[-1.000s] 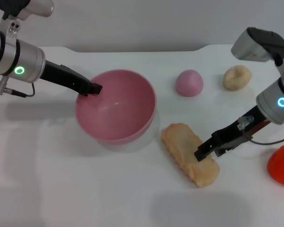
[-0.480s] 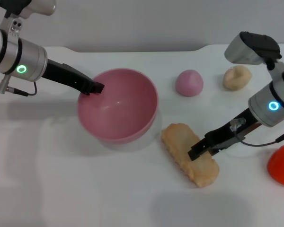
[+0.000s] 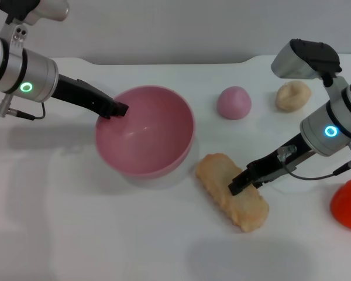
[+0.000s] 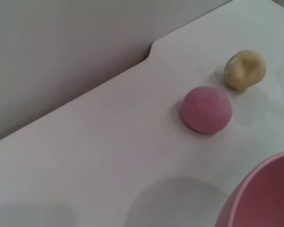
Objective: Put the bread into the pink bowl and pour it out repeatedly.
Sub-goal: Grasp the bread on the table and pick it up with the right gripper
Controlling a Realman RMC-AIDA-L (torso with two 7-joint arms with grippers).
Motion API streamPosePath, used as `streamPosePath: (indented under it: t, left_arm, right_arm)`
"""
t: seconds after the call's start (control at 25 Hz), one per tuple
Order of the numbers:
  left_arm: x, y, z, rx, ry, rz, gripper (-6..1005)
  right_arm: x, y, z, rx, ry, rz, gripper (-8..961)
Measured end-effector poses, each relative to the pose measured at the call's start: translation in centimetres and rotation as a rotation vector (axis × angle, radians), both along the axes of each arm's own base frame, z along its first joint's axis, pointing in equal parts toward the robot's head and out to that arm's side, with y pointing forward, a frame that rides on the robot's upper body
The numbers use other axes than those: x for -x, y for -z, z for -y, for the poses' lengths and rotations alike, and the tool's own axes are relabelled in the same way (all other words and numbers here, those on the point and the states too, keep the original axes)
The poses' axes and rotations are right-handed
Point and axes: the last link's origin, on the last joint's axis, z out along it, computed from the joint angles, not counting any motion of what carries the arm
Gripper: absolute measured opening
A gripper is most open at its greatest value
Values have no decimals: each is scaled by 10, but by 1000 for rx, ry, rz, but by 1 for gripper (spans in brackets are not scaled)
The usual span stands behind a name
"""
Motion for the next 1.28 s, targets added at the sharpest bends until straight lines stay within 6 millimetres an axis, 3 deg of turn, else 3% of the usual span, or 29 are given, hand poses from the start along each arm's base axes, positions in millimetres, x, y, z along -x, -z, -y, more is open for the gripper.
streamPosePath:
  t: [0.04, 0.16, 0.6, 1.28]
  left_arm:
    - [0, 0, 0, 0, 4, -2, 85]
    - [1, 0, 0, 0, 7, -2, 85]
    - [2, -1, -1, -11, 5, -2, 85]
    - [-1, 0, -3, -11, 14, -4, 86]
  right_arm:
    - [0, 0, 0, -4, -1, 0, 701]
    - [-1, 0, -2, -15, -4, 0, 514]
    - [-1, 0, -5, -24, -46, 38, 349]
    - [0, -5, -11, -75, -72, 23, 193]
